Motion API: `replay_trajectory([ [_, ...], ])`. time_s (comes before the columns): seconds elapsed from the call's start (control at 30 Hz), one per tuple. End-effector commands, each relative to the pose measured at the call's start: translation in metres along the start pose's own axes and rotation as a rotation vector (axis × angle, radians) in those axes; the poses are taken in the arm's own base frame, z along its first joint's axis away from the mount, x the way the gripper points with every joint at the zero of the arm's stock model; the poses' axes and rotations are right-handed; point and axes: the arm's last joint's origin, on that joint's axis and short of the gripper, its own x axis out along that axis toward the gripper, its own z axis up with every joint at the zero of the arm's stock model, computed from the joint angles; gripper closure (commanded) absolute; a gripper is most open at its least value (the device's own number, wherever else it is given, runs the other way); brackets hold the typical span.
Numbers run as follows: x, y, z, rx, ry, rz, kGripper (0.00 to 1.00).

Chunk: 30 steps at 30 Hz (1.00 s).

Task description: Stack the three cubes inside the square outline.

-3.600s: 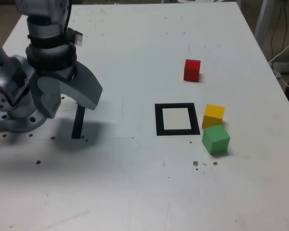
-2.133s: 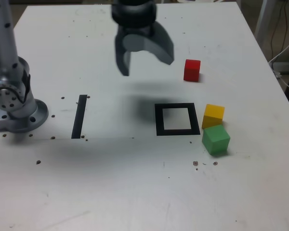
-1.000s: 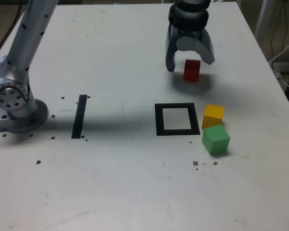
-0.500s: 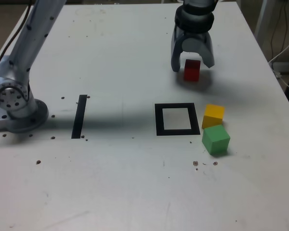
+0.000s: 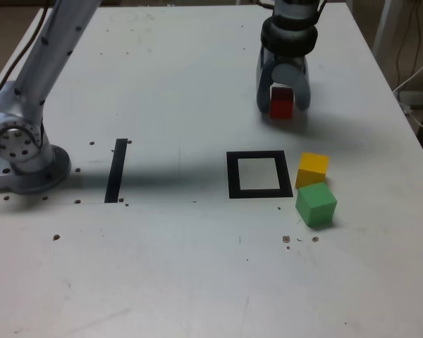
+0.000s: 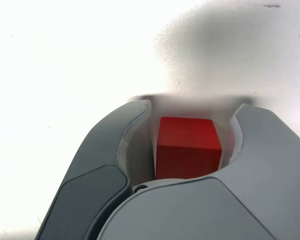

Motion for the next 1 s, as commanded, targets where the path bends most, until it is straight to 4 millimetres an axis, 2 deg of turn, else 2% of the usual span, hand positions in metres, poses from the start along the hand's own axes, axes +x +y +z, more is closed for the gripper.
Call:
replay_trajectory([
  [0.0,0.004,-0.001,0.001,0.002,0.003,-0.003,0.65],
  [0.13,0.003,-0.002,0.001,0.002,-0.004,-0.007,0.75],
  [0.27,-0.005,-0.005,-0.003,0.006,-0.016,-0.012,0.79],
  [0.47,-0.04,-0.021,-0.026,0.022,-0.061,0.004,0.79],
  [0.57,-0.058,-0.037,-0.046,0.026,-0.084,0.012,0.79],
  [0.63,-0.064,-0.049,-0.058,0.026,-0.083,0.005,0.79],
  [0.97,-0.062,-0.131,-0.087,-0.008,-0.024,0.011,0.79],
])
